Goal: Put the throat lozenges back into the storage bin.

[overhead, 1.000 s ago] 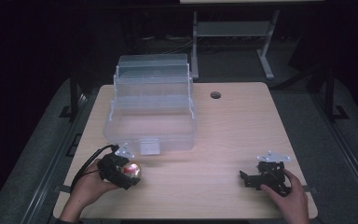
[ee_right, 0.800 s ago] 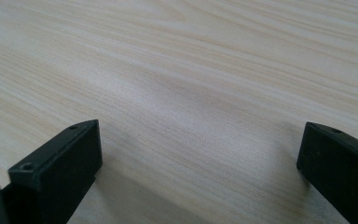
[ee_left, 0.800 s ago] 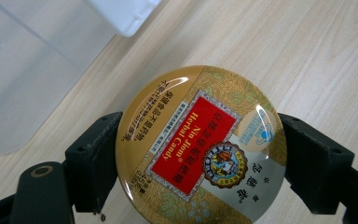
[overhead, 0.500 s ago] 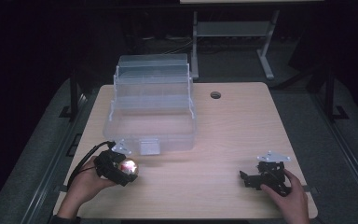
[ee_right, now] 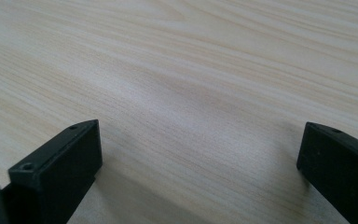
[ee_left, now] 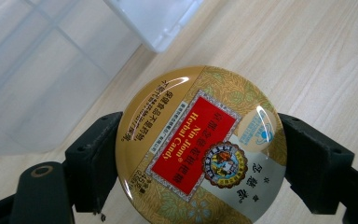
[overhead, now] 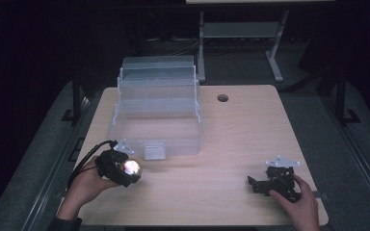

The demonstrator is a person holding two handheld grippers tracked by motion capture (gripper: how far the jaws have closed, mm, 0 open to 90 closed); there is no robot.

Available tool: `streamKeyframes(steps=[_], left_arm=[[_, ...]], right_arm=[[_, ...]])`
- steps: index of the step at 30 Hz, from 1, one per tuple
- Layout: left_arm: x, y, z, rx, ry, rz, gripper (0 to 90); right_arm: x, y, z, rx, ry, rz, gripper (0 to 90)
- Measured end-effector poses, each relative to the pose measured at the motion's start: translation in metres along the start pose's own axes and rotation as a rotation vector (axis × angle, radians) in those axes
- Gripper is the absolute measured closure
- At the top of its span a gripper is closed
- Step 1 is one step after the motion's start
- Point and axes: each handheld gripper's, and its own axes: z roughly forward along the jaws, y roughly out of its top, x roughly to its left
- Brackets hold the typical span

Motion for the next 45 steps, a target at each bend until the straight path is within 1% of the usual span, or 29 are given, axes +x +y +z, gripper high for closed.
streamKeyframes(steps=[22,28,37,38,41,42,45], left_arm=[[0.015,0.012,-0.02,-0.006,0.018,-0.015,19.5],[0.022,0.017,-0.026,-0.007,0.029,-0.01,19.5],[0.032,0.022,-0.029,-0.011,0.038,-0.025,19.5],[0.032,0.022,-0.029,-0.015,0.038,-0.032,19.5],[0.036,0.025,-0.031,-0.016,0.044,-0.038,19.5],[0.037,0.025,-0.031,-0.012,0.045,-0.034,19.5],[0.041,0.027,-0.031,-0.015,0.051,-0.046,19.5]], right_arm=[[0.0,0.0,0.0,0.0,0.0,0.001,0.0],[0.0,0.0,0.0,0.0,0.0,0.0,0.0],[0.0,0.0,0.0,0.0,0.0,0.0,0.0],[0.0,0.0,0.0,0.0,0.0,0.0,0.0],[0.0,0.0,0.0,0.0,0.0,0.001,0.0],[0.0,0.0,0.0,0.0,0.0,0.001,0.0],[0.0,0.0,0.0,0.0,0.001,0.002,0.0]])
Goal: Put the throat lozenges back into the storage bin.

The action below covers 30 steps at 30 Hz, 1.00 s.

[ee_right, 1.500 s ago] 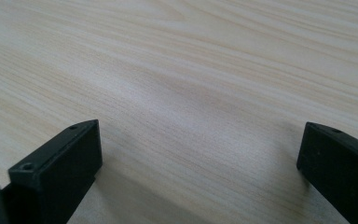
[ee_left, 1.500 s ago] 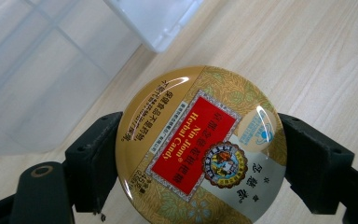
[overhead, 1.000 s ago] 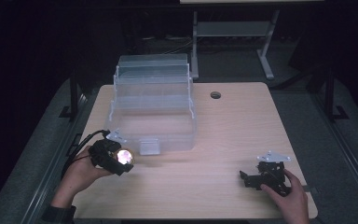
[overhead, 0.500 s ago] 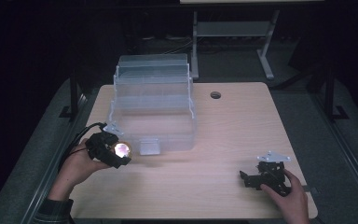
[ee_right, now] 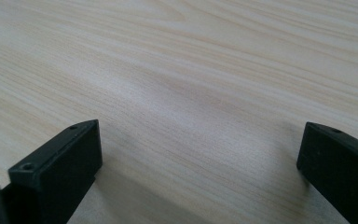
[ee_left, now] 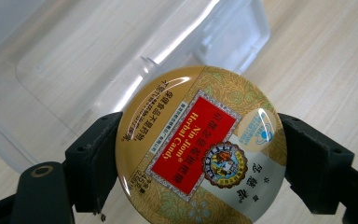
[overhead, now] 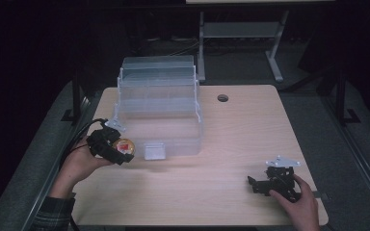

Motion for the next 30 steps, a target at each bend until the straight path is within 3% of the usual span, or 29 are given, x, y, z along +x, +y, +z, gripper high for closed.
streamKeyframes(steps=[30], left_arm=[[0.047,0.017,0.001,-0.006,0.044,-0.079,19.5]], right_arm=[[0.0,0.0,0.0,0.0,0.0,-0.002,0.0]])
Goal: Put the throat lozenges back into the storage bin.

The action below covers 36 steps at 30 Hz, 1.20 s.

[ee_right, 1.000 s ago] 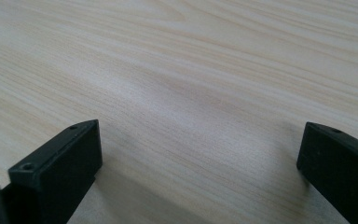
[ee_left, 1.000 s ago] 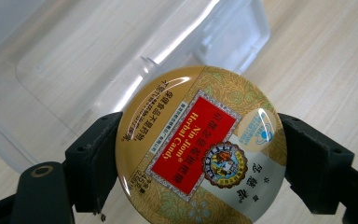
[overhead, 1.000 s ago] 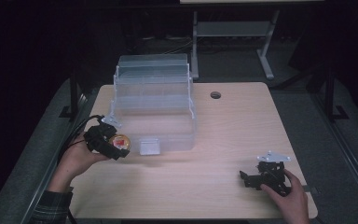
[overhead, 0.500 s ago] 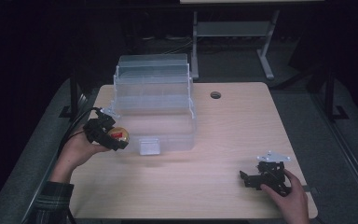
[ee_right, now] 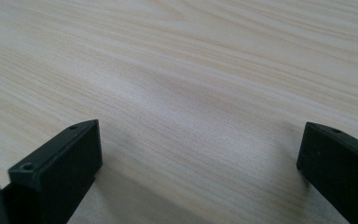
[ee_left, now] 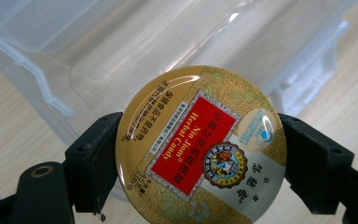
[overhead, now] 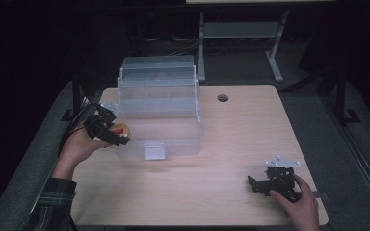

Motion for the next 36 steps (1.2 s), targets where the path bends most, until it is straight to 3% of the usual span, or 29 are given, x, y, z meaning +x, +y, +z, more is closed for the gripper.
streamKeyframes(steps=[15,36], left_arm=[[0.022,0.001,0.011,-0.011,0.018,-0.052,19.5],[0.028,0.003,0.021,0.002,0.007,-0.056,19.4]], right_arm=[[0.0,0.0,0.0,0.0,0.0,0.0,0.0],[0.0,0.0,0.0,0.0,0.0,0.0,0.0]])
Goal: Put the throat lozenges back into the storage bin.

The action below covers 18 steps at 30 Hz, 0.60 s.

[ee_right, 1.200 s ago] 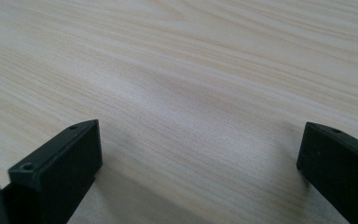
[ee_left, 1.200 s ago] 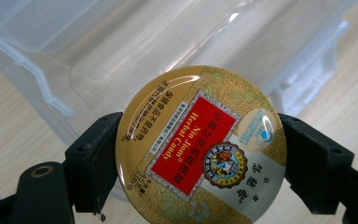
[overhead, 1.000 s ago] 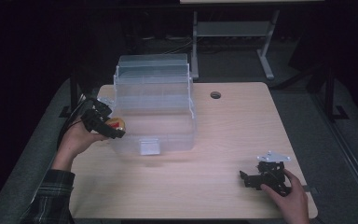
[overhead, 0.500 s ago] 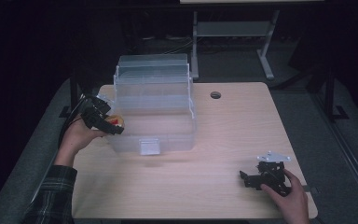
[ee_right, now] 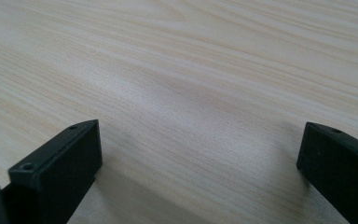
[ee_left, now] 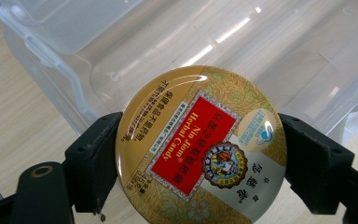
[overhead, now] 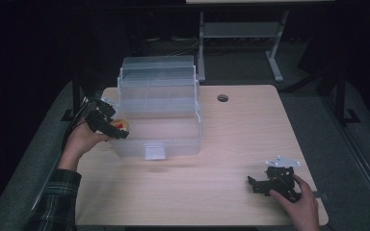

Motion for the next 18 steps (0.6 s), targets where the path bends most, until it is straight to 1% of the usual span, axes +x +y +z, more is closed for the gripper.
streamKeyframes(steps=[14,18], left_arm=[[0.0,-0.0001,0.0005,-0.007,-0.003,0.006,19.1],[0.0002,-0.0003,0.0012,0.0,-0.001,0.01,18.9]], right_arm=[[0.0,0.0,0.0,0.0,0.0,0.0,0.0],[0.0,0.0,0.0,0.0,0.0,0.0,0.0]])
